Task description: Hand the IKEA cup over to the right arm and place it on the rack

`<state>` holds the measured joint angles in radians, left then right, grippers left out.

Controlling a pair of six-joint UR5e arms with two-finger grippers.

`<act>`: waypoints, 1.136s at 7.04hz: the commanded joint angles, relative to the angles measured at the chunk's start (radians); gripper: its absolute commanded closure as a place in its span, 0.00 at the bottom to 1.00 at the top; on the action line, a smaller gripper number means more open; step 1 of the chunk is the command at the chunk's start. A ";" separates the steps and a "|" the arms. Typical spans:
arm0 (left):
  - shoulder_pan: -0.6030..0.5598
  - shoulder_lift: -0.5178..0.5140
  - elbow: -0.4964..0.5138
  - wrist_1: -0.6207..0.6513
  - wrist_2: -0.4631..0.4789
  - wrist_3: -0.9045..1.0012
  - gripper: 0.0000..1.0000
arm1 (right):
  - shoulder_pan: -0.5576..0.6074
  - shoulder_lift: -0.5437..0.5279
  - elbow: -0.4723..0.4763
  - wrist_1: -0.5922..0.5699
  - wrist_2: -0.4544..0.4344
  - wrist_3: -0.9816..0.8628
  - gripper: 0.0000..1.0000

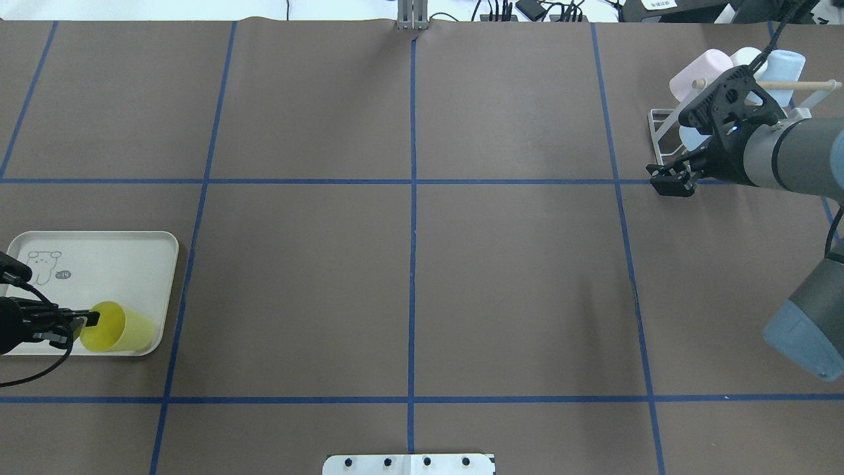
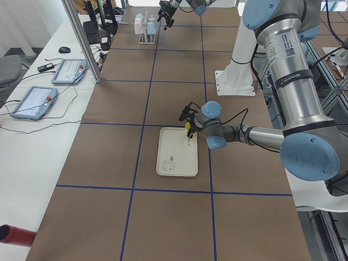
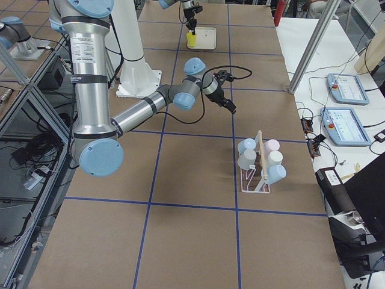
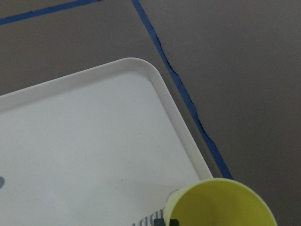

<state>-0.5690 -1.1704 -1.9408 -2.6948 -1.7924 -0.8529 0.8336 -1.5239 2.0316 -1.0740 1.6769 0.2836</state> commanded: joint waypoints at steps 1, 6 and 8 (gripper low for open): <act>-0.081 -0.008 -0.023 0.038 -0.049 0.012 1.00 | -0.019 0.007 -0.036 0.066 -0.005 0.009 0.00; -0.227 -0.387 -0.181 0.439 -0.166 -0.130 1.00 | -0.085 0.040 -0.261 0.595 -0.009 0.013 0.00; -0.227 -0.547 -0.187 0.492 -0.270 -0.317 1.00 | -0.119 0.135 -0.269 0.594 -0.016 0.009 0.00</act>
<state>-0.7955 -1.6183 -2.1227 -2.2355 -1.9956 -1.0608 0.7363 -1.4433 1.7720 -0.4969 1.6645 0.2955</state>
